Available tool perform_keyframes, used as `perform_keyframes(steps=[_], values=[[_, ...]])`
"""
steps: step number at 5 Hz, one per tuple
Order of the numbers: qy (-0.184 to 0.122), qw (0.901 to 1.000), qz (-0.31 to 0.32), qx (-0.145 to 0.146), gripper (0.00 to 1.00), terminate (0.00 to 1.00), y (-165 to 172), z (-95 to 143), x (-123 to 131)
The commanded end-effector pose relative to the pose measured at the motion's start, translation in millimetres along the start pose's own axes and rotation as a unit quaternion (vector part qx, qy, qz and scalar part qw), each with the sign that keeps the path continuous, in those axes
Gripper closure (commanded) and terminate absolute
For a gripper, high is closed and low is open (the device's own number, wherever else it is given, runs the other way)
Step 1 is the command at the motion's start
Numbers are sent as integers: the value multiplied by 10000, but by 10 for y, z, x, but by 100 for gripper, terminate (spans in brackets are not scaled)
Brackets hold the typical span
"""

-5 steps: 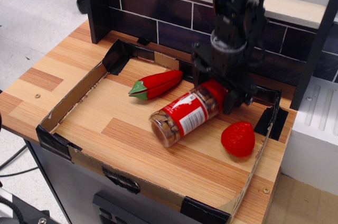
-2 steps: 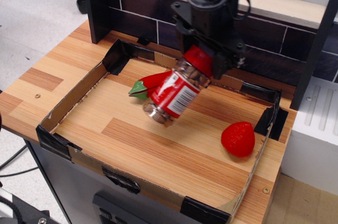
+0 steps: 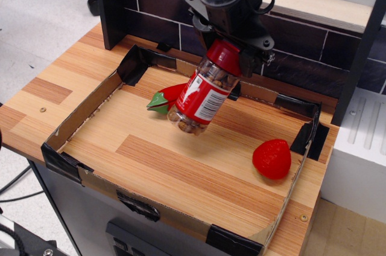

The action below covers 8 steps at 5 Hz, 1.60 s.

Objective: Upright basil bottle

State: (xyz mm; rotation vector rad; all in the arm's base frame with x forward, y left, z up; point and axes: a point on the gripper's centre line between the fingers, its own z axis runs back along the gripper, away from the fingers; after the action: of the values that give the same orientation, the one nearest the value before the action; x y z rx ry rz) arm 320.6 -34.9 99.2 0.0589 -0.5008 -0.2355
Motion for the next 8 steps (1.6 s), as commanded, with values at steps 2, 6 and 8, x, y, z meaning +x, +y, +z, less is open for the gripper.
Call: perform_keyframes(steps=[2,6,8], values=[[-1592,9864,385,91,100,0,-111,157,268],[-1960,9753,1017,-26,100,0,-172,-36,195],[-1648,9801,1078,233,0,0,-146,-156,71]])
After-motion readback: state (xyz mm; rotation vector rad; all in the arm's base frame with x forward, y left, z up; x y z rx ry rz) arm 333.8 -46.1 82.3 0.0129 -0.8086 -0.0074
